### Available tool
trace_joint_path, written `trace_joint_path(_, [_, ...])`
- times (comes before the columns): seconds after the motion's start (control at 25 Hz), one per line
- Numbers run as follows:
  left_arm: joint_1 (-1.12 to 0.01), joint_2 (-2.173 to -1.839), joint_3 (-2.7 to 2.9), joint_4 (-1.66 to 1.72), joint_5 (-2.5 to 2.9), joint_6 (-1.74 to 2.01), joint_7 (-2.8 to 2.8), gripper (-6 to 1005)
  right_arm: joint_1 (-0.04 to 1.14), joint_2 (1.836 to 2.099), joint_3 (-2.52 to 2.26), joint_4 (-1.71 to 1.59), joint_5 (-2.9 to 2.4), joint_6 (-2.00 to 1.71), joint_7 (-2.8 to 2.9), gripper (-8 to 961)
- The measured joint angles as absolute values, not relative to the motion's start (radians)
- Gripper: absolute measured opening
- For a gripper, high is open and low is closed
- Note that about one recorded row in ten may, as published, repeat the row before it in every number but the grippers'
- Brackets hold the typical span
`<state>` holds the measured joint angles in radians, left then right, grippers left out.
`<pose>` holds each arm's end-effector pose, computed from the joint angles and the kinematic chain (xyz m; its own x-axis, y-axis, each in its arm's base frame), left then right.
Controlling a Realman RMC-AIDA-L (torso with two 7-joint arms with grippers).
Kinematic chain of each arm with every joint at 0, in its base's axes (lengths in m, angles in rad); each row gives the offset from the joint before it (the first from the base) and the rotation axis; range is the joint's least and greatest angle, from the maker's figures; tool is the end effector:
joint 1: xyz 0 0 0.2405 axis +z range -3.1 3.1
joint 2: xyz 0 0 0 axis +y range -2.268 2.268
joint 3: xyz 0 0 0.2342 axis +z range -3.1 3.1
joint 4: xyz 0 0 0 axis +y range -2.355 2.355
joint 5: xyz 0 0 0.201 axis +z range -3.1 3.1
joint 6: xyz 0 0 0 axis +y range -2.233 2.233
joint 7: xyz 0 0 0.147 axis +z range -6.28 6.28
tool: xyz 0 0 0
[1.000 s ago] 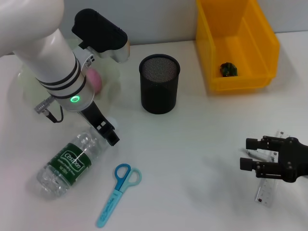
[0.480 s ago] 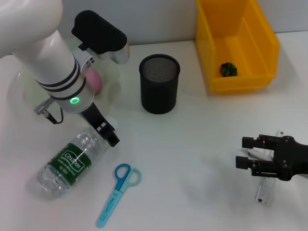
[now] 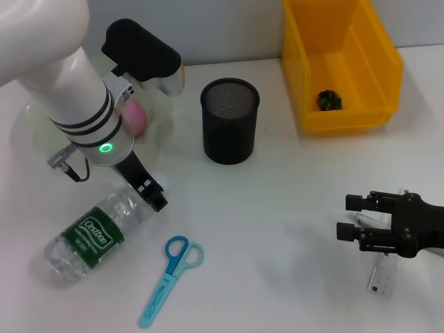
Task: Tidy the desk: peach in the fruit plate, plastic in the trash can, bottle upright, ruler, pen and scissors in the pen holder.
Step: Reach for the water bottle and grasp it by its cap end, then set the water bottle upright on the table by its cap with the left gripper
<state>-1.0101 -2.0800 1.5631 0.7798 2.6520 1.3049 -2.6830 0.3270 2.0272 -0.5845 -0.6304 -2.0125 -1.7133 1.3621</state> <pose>-0.1438 0.3795 -0.0573 0.6885 0.6078 -0.3955 0.4079 -0.7756 -0.4818 0.2980 0.2495 0.0337 0.6823 -0.4652 -0.5640 -0.6094 -0.7881 -0.0871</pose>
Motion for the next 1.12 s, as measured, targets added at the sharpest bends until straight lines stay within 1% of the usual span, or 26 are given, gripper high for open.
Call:
trace_joint_path(0.44, [-1.009,-2.08,1.563,0.779,2.651,1.306,-2.676,546,0.332,2.031,-0.584,-0.63,-2.012,-1.703,1.362,743])
trace_joint_path(0.56, [-1.009,-2.08,1.563,0.78,2.651,1.309,-2.676,459,0.336,2.032,-0.584,-0.63,-2.013,-1.702,1.362,743])
trace_joint_path(1.12, [-1.005,-2.08,1.55,0.816,2.639,1.339,-2.674,454,0.343,2.033,-0.584,-0.63,-2.012,-1.701,1.362,742])
